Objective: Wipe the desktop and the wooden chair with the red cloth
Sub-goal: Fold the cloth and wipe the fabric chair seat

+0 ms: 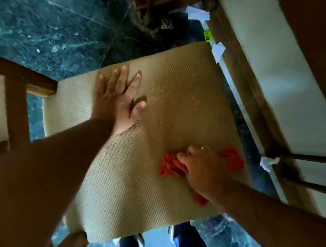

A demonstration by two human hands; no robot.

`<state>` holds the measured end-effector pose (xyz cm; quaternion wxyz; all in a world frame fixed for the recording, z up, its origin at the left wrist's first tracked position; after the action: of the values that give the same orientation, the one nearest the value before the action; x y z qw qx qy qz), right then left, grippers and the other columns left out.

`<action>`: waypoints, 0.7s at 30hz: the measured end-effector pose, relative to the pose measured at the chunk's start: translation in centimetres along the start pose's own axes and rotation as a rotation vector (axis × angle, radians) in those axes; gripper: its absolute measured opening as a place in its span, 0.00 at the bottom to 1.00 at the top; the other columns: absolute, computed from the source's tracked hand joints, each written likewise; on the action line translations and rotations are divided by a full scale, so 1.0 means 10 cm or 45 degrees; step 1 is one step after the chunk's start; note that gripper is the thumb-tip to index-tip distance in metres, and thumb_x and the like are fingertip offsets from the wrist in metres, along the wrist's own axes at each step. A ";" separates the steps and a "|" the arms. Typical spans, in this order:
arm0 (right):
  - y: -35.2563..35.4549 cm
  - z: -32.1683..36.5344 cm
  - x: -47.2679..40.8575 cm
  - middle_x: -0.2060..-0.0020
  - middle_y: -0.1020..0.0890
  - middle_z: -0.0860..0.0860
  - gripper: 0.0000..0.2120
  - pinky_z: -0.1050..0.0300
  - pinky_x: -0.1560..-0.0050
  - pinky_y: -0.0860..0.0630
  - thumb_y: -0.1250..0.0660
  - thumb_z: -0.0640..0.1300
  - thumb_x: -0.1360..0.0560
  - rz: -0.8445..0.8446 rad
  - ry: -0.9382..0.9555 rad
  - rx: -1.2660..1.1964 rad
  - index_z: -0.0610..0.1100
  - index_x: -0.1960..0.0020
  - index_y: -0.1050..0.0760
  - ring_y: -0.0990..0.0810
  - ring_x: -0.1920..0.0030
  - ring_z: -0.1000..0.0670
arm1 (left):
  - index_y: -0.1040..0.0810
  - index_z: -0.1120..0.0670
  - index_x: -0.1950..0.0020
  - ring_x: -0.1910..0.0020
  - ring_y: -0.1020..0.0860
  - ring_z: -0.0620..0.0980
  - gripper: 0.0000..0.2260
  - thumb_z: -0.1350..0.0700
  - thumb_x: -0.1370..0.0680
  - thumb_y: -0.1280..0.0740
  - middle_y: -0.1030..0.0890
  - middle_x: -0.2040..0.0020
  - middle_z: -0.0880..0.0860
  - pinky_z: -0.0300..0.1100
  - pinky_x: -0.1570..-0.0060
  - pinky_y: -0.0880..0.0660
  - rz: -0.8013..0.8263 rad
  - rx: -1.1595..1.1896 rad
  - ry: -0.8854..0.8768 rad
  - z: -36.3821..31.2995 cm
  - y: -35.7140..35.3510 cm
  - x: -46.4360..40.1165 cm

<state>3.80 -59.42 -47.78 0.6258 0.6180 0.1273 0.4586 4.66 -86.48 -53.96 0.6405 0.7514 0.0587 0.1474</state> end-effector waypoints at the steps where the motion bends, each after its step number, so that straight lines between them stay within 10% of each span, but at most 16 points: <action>1: 0.12 -0.01 -0.09 0.56 0.21 0.50 0.09 0.51 0.62 0.23 0.38 0.46 0.23 0.003 0.047 0.023 0.54 0.46 0.21 0.21 0.57 0.46 | 0.49 0.47 0.19 0.21 0.48 0.65 0.33 0.37 0.21 0.49 0.49 0.18 0.60 0.65 0.25 0.54 0.006 -0.024 -0.023 0.20 0.08 0.05; 7: 1.00 -0.24 -1.83 0.51 0.20 0.44 0.10 0.49 0.53 0.23 0.39 0.49 0.19 -0.612 -0.155 0.103 0.48 0.44 0.22 0.20 0.52 0.42 | 0.43 0.58 0.20 0.26 0.38 0.72 0.33 0.41 0.21 0.49 0.40 0.24 0.72 0.62 0.27 0.45 -0.061 -0.094 0.245 0.93 0.04 0.25; 11: 0.49 0.23 -2.08 0.47 0.22 0.44 0.09 0.50 0.53 0.27 0.40 0.46 0.20 -0.578 -0.286 0.143 0.48 0.44 0.22 0.21 0.50 0.42 | 0.48 0.55 0.19 0.22 0.43 0.66 0.31 0.42 0.19 0.52 0.43 0.21 0.67 0.59 0.24 0.49 -0.113 -0.065 0.207 0.98 -0.14 0.26; 16: -0.32 0.97 -0.85 0.43 0.26 0.46 0.16 0.43 0.49 0.25 0.47 0.43 0.21 0.170 0.443 0.055 0.52 0.36 0.29 0.23 0.47 0.40 | 0.49 0.56 0.18 0.20 0.46 0.63 0.31 0.43 0.19 0.53 0.45 0.20 0.65 0.56 0.22 0.53 -0.036 -0.019 0.217 0.91 -0.05 0.29; 21: 0.25 0.81 -1.39 0.55 0.22 0.48 0.15 0.52 0.62 0.24 0.47 0.45 0.21 -0.252 0.458 0.279 0.51 0.44 0.22 0.21 0.58 0.45 | 0.47 0.56 0.19 0.21 0.43 0.65 0.31 0.43 0.19 0.52 0.41 0.21 0.66 0.56 0.22 0.52 -0.099 -0.041 0.212 0.93 -0.08 0.29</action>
<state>1.07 -75.35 -49.56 0.5642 0.5750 0.3456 0.4813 10.24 -94.38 -55.55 0.6507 0.7232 0.1384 0.1855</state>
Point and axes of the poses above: each hand's wrist, its own x-axis away from the middle knuckle, its own y-axis out of the back of the hand, z = x × y, the point moved 2 cm from there along -x, towards the middle knuckle
